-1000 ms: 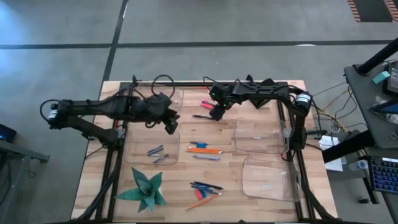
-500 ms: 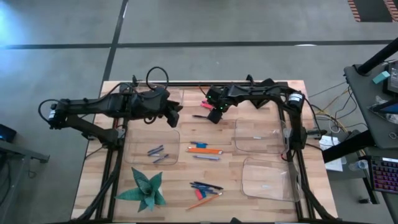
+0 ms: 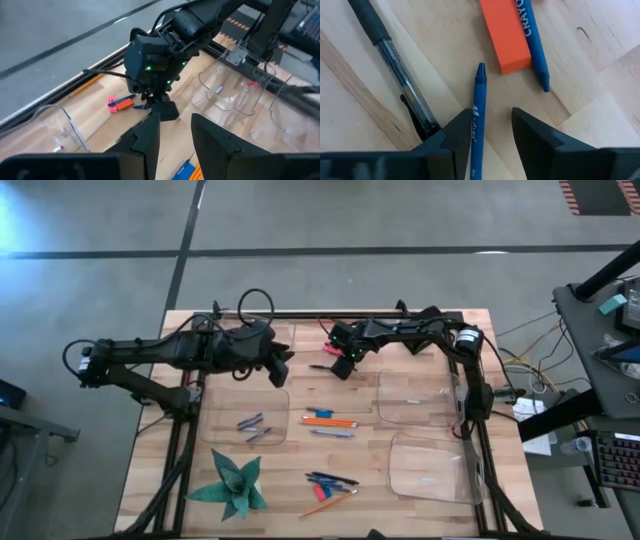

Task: Sort crayons/erasers/pens/pencils in bins
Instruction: Put the blue crayon into the middle left transparent bin

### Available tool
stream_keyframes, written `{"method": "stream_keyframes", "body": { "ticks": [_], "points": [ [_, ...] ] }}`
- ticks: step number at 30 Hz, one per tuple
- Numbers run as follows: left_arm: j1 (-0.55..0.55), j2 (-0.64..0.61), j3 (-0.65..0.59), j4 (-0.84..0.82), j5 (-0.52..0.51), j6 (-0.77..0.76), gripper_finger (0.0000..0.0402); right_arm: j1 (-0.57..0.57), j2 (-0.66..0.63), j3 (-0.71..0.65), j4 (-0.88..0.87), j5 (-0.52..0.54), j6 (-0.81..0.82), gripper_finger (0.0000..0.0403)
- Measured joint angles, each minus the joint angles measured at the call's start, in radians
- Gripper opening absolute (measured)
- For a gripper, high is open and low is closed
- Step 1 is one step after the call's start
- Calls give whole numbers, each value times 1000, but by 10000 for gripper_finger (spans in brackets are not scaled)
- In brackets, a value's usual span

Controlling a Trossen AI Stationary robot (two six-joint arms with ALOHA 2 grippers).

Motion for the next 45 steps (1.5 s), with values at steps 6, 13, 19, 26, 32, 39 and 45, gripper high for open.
{"method": "stream_keyframes", "body": {
  "ticks": [6,13,19,26,32,39,45],
  "points": [
    [2,-8,0,0,0,83,97,1,-1,-1,-1,17,13,64],
    [2,-58,-1,-8,-1,120,97,1,-4,-2,-7,27,14,17],
    [2,-94,-5,-12,-20,120,97,0,-53,-11,-54,31,36,15],
    [2,-89,-32,-11,-83,123,97,2,-182,-8,-38,29,45,14],
    [24,-76,-41,-15,-98,124,97,16,-308,-7,-7,26,31,14],
    [82,-59,-125,160,98,350,97,63,-459,-6,162,-70,-30,13],
    [180,-70,-234,460,341,454,97,99,-560,-6,324,-156,-64,13]
  ]
}}
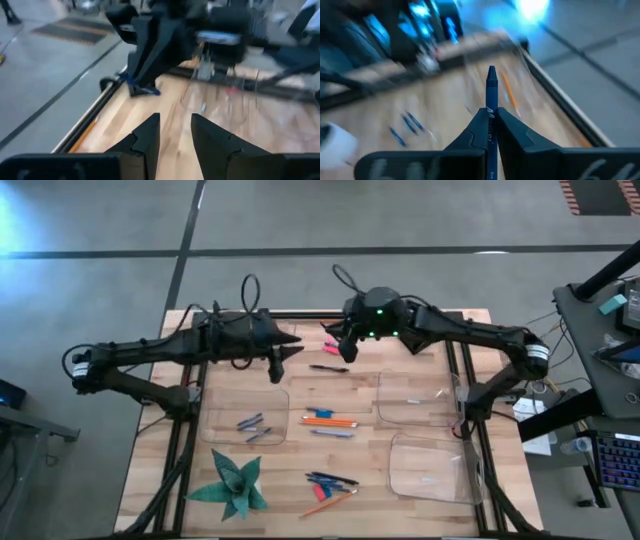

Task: Sort crayons/erasers/pens/pencils in bins
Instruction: Put the blue crayon into the middle left transparent bin

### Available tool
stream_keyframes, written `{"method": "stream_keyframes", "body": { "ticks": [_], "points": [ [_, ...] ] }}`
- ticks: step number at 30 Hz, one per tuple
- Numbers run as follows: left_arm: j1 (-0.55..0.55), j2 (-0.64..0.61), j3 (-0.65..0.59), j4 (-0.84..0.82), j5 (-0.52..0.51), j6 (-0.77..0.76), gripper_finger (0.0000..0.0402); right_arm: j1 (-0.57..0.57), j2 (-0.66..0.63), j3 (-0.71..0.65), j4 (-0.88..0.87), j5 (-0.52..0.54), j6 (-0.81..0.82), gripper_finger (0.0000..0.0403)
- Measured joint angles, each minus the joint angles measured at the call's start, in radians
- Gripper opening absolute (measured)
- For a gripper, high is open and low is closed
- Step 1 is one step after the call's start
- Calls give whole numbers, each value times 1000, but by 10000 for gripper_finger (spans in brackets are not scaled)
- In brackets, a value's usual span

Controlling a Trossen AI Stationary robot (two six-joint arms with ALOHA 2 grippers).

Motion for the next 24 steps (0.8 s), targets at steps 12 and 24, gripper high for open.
{"method": "stream_keyframes", "body": {
  "ticks": [12,24],
  "points": [
    [12,18,-215,588,25,-2,129,86,-95,0,148,-8,-47,13],
    [12,49,-216,704,24,-2,216,108,-46,0,292,-47,-60,13]
  ]
}}
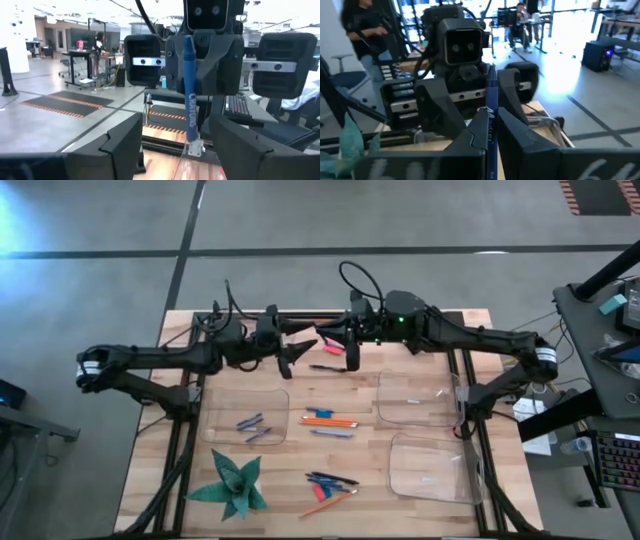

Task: Sort crayons/erasers/pens/pencils in bins
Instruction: Put the blue crayon into the middle left transparent bin

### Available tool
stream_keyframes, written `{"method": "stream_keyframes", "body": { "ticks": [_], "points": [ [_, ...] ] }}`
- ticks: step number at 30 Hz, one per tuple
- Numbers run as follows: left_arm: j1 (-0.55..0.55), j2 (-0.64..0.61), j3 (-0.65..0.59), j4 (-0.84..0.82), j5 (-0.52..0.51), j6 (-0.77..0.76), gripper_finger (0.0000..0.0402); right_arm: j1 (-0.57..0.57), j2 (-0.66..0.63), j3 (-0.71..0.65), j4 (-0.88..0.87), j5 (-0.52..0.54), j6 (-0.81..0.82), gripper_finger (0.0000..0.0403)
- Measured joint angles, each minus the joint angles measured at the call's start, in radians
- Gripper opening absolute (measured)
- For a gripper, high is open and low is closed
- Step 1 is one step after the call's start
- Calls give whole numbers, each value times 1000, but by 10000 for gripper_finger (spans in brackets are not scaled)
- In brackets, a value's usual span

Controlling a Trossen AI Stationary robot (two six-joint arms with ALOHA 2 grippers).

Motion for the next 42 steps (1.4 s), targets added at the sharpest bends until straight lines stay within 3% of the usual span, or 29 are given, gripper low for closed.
{"method": "stream_keyframes", "body": {
  "ticks": [16,21,29,33,37,42],
  "points": [
    [0,11,-1,65,6,-4,207,0,52,2,114,-46,-24,13],
    [0,11,-1,65,11,-27,152,0,52,2,122,-46,-37,13],
    [5,11,-1,66,51,-30,18,0,52,2,120,-42,-37,13],
    [5,11,-1,67,60,-30,20,0,52,2,117,-43,-36,15],
    [5,11,-1,63,66,-40,22,0,52,2,100,-44,-24,43],
    [6,11,-4,65,69,-83,13,0,44,2,77,-44,-24,108]
  ]
}}
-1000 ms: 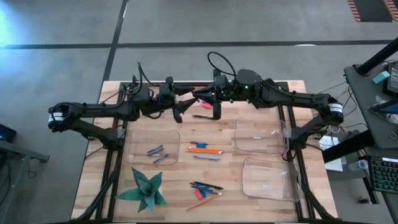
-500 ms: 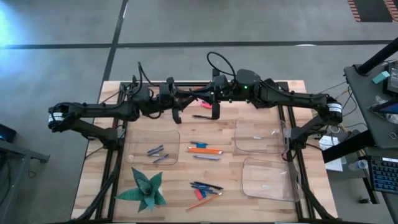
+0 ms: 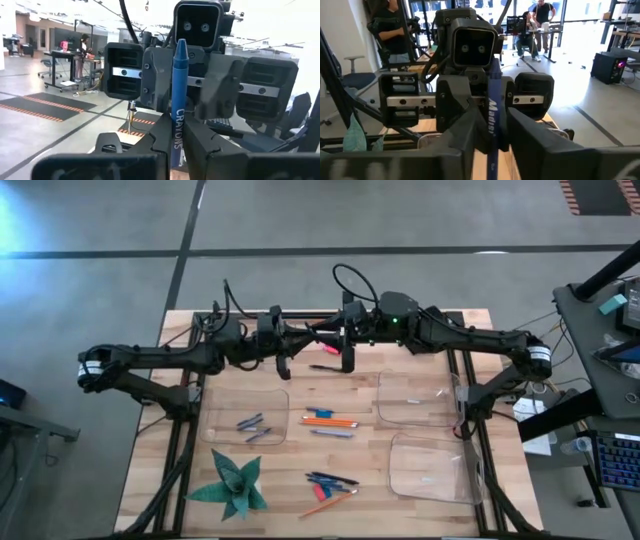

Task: Sort crayons/erasers/pens/pencils in bins
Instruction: Put the blue crayon into the middle left transparent bin

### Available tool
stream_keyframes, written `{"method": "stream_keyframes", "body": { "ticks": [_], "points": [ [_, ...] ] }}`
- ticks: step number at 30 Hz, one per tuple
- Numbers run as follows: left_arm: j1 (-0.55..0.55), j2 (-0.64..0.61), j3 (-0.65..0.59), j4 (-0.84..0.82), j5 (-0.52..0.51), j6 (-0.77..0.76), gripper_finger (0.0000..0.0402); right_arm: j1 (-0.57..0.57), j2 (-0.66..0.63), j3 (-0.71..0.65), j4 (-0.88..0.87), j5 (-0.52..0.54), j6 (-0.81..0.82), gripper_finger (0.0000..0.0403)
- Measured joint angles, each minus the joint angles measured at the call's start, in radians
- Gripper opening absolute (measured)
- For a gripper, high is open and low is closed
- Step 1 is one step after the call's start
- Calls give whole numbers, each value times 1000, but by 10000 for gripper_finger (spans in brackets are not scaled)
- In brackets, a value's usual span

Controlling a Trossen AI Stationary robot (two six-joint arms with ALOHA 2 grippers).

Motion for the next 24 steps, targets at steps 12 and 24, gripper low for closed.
{"method": "stream_keyframes", "body": {
  "ticks": [12,24],
  "points": [
    [7,-27,1,-213,6,-163,16,-2,-161,0,-382,179,-33,194],
    [-14,-210,-9,-889,199,-444,17,-2,-167,0,-725,211,171,178]
  ]
}}
